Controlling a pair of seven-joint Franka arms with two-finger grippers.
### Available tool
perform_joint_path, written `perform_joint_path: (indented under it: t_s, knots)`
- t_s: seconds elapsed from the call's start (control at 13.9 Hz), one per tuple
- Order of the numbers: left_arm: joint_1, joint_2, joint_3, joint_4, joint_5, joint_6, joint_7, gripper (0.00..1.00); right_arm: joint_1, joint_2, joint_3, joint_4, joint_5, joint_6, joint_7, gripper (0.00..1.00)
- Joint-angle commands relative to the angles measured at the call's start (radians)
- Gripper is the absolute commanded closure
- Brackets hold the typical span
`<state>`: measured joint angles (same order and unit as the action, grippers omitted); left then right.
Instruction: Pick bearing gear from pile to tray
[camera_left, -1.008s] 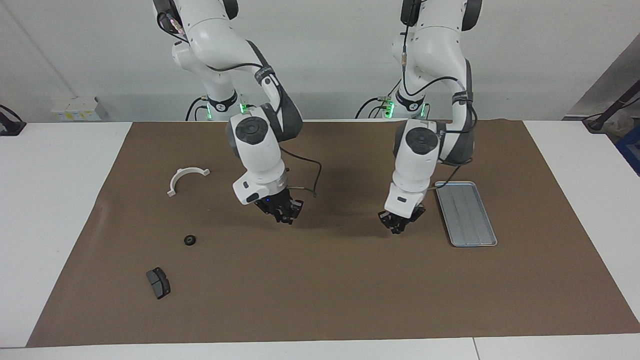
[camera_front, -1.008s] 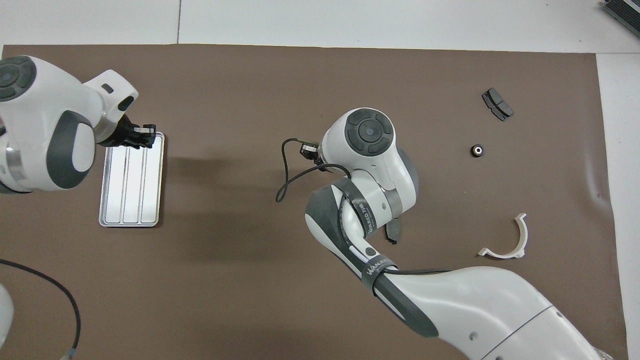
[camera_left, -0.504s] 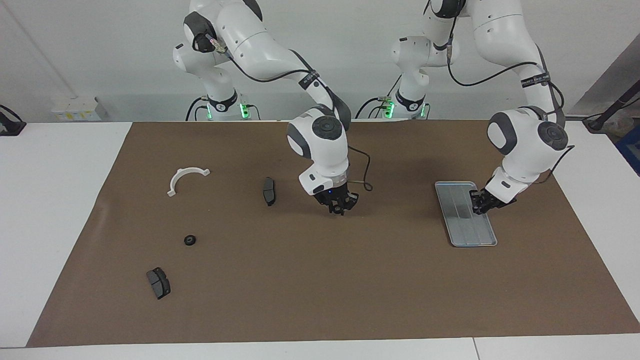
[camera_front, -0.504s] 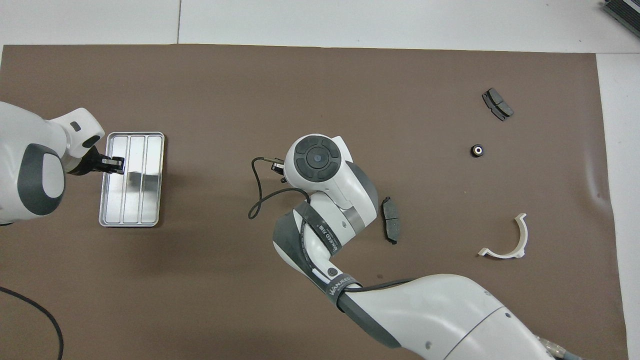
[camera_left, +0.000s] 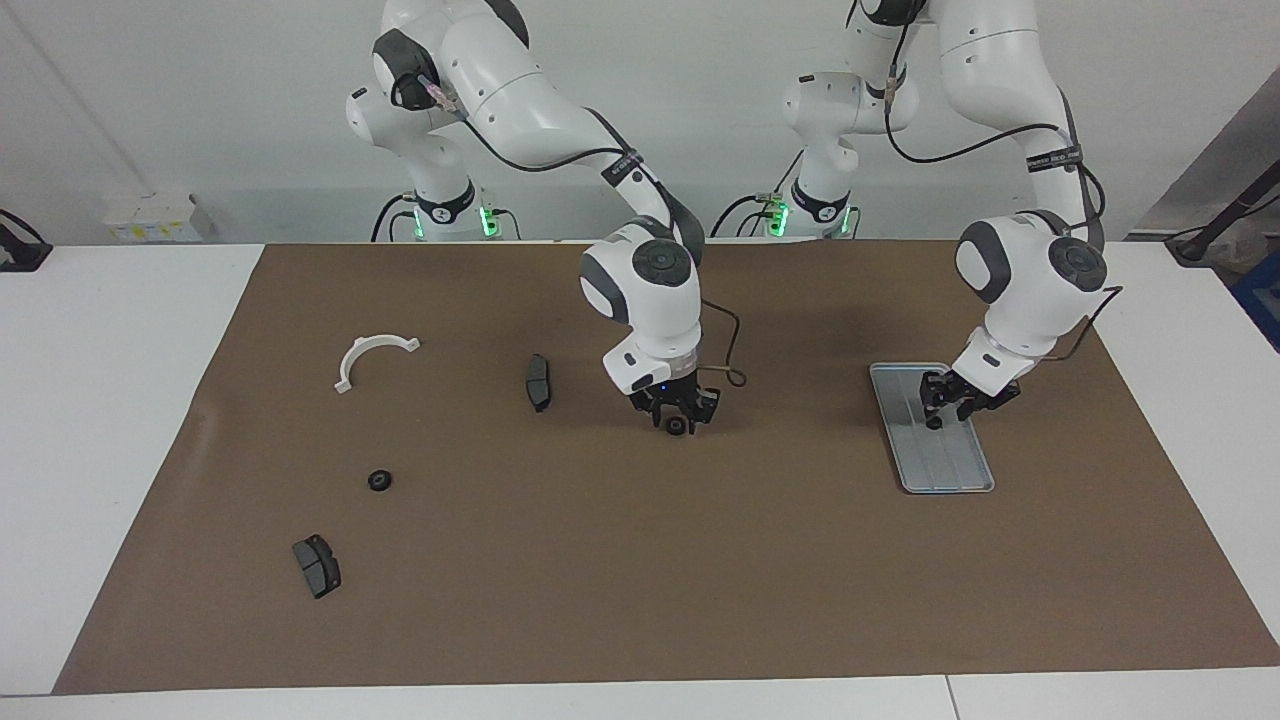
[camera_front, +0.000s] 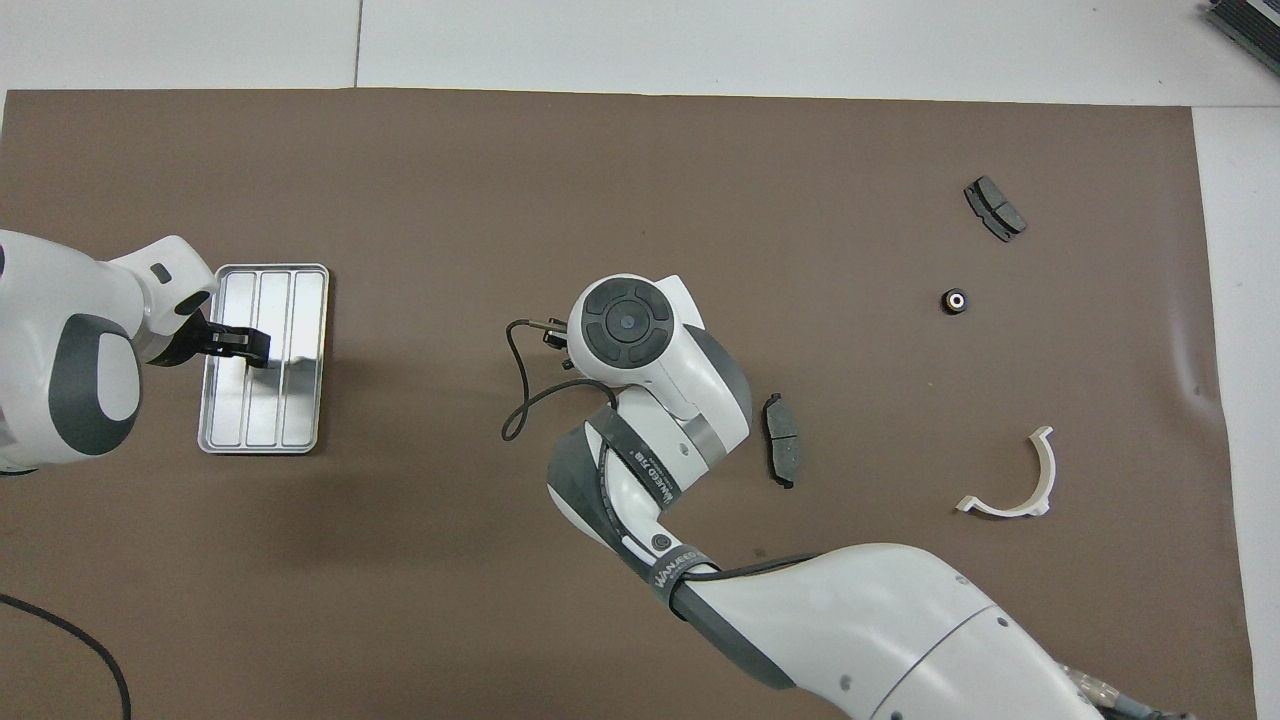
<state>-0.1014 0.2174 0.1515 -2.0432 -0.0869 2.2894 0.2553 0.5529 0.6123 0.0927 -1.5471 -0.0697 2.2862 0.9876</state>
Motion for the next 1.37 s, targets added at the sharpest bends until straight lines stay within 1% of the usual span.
perform_joint_path:
  t_s: [0.0, 0.22, 0.29, 0.36, 0.5, 0.58, 0.65, 0.86, 1.08, 1.3]
  knots:
    - [-0.035, -0.004, 0.002, 0.032, -0.013, 0.008, -0.042, 0.23, -0.03, -0.025, 0.002, -0.011, -0.024, -0.002, -0.015, 0.0]
    - [-0.189, 0.01, 0.003, 0.063, -0.013, 0.027, -0.343, 0.23, -0.111, -0.078, 0.004, -0.063, -0.022, -0.002, -0.156, 0.0]
    - [-0.246, 0.01, 0.003, 0.069, -0.013, 0.039, -0.434, 0.23, -0.145, -0.106, 0.004, -0.097, -0.021, -0.002, -0.212, 0.0]
    - [-0.304, 0.013, 0.003, 0.069, -0.013, 0.068, -0.508, 0.23, -0.177, -0.135, 0.004, -0.129, -0.018, -0.002, -0.274, 0.0]
    - [-0.427, 0.022, 0.003, 0.057, -0.013, 0.177, -0.649, 0.23, -0.244, -0.186, 0.004, -0.181, -0.01, -0.004, -0.395, 0.0]
    - [-0.479, 0.032, 0.003, 0.055, -0.013, 0.208, -0.698, 0.23, -0.278, -0.198, 0.004, -0.194, -0.01, -0.005, -0.47, 0.0]
    - [-0.527, 0.039, 0.005, 0.057, -0.013, 0.212, -0.711, 0.23, -0.306, -0.201, 0.004, -0.195, -0.01, -0.014, -0.539, 0.0]
    - [-0.628, 0.104, 0.005, 0.057, -0.013, 0.293, -0.716, 0.24, -0.41, -0.198, 0.005, -0.195, -0.007, -0.014, -0.714, 0.0]
    - [-0.669, 0.144, 0.003, 0.055, -0.011, 0.334, -0.709, 0.28, -0.505, -0.184, 0.005, -0.195, 0.023, -0.008, -0.868, 0.0]
    - [-0.69, 0.154, 0.003, 0.051, -0.011, 0.334, -0.705, 0.32, -0.562, -0.151, 0.005, -0.186, 0.085, 0.004, -0.954, 0.0]
